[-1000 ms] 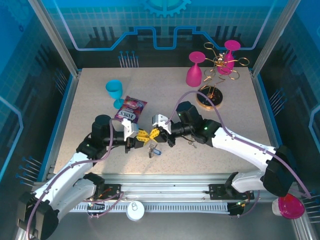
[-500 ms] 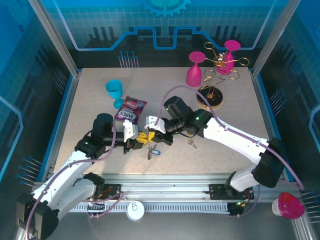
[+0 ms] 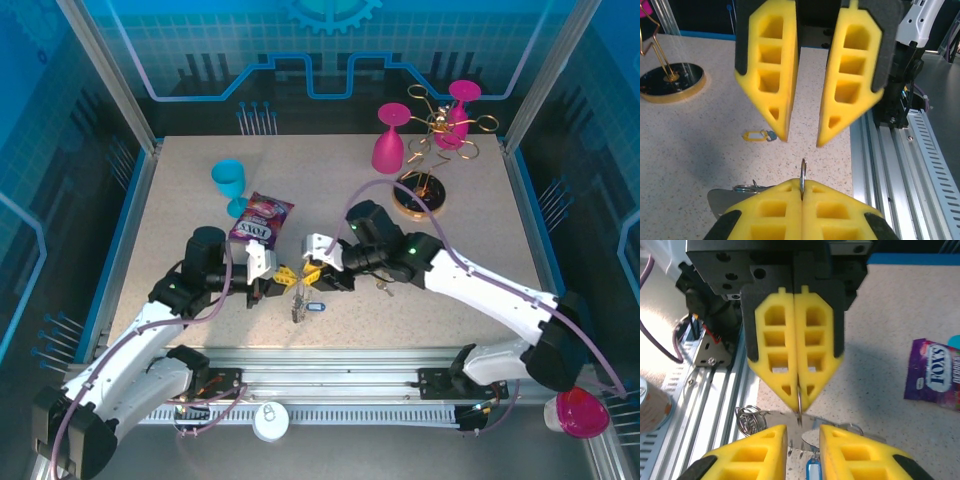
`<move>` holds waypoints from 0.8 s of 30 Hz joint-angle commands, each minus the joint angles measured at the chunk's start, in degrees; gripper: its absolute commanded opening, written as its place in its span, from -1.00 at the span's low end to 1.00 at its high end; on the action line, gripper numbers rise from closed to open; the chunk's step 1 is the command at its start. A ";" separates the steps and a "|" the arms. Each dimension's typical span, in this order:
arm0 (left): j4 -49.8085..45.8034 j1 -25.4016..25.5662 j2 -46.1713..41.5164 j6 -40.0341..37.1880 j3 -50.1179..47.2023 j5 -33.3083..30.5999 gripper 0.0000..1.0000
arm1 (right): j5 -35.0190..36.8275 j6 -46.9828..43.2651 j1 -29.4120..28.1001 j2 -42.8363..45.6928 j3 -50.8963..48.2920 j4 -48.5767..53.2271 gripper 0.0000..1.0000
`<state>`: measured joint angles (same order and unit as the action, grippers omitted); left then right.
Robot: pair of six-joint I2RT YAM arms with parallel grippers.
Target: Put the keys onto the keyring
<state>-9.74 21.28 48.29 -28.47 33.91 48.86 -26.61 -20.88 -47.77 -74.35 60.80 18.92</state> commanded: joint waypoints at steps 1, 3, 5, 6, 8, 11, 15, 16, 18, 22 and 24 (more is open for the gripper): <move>6.17 0.34 -1.49 1.66 -0.94 1.43 -1.00 | -1.85 4.00 0.92 2.62 -4.68 -11.46 -0.52; 7.48 0.34 -1.54 2.49 -1.45 1.57 -1.00 | -2.51 4.66 0.88 2.49 -5.60 -12.57 -0.52; 8.35 0.33 -1.45 3.17 -1.81 2.03 -1.00 | -2.56 5.10 0.74 1.84 -5.50 -12.63 -0.52; 8.80 0.34 -1.45 3.54 -1.99 2.20 -1.00 | -2.61 5.24 0.62 1.50 -5.43 -12.69 -0.52; 9.48 0.27 -1.49 4.05 -2.26 2.38 -1.00 | -2.91 5.33 0.51 0.87 -5.16 -13.04 -0.52; 9.74 0.30 -1.45 4.44 -2.32 2.64 -1.00 | -3.22 5.50 0.27 0.15 -5.07 -14.11 -0.53; 10.17 0.30 -1.46 5.09 -2.45 2.82 -1.00 | -3.97 5.43 0.03 -0.60 -4.64 -14.24 -0.56; 10.42 0.28 -1.46 5.29 -2.53 2.82 -1.00 | -4.06 5.36 -0.03 -0.77 -4.57 -14.13 -0.57; 10.55 0.31 -1.39 5.40 -2.47 2.91 -1.00 | -4.01 5.08 -0.22 -0.94 -4.46 -13.99 -0.60; 10.64 0.34 -1.45 5.69 -2.53 3.00 -1.00 | -3.89 4.64 -0.44 -1.15 -4.28 -13.82 -0.71; 10.62 0.33 -1.45 5.70 -2.61 2.99 -1.00 | -3.80 4.41 -0.46 -1.17 -4.19 -13.82 -0.79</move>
<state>-1.34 21.28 47.55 -23.83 31.97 49.23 -29.67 -16.03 -47.62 -75.02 55.68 6.39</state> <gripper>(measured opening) 0.049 0.115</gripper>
